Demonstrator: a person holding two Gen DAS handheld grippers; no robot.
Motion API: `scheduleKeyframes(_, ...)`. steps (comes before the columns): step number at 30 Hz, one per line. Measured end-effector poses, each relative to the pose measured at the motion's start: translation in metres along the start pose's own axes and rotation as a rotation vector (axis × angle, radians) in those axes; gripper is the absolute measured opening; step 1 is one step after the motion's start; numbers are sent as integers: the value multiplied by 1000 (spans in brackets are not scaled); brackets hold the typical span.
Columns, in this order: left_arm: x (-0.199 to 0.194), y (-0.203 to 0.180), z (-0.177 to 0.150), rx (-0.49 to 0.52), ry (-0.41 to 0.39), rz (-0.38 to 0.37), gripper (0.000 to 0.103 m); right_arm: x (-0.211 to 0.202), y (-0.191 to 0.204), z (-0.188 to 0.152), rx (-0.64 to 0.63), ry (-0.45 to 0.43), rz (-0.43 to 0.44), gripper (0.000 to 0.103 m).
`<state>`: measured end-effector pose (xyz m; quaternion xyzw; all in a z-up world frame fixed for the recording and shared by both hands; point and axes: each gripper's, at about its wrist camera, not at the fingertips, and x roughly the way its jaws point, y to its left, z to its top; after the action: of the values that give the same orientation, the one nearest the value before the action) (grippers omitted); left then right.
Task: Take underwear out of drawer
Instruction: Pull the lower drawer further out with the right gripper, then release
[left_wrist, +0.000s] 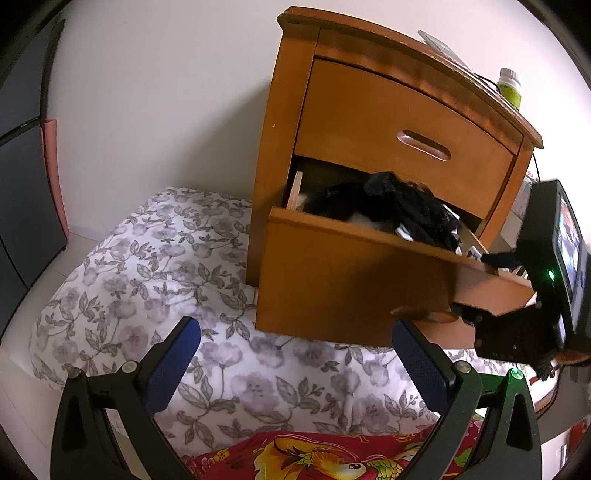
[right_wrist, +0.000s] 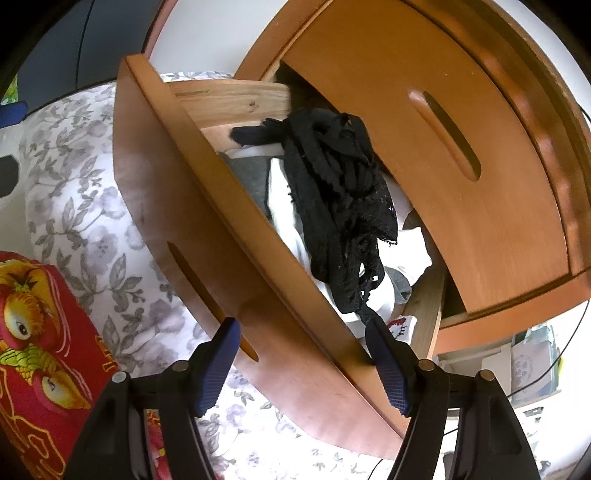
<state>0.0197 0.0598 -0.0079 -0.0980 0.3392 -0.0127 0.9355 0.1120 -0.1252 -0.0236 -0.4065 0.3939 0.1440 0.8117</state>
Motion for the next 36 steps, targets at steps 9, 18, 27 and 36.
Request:
scheduleKeyframes(9, -9, -1, 1, 2, -10, -2, 103, -9, 8, -8, 15, -21, -2, 73)
scheduleKeyframes(18, -12, -1, 2, 0, -17, -1, 103, -11, 4, -9, 37, -34, 12, 73)
scheduleKeyframes(27, -28, -4, 5, 5, -42, 12, 103, -27, -10, -6, 117, -76, 45, 74)
scheduleKeyframes(36, -47, -14, 7, 15, -69, 24, 103, -93, -37, -29, 438, -228, 47, 76)
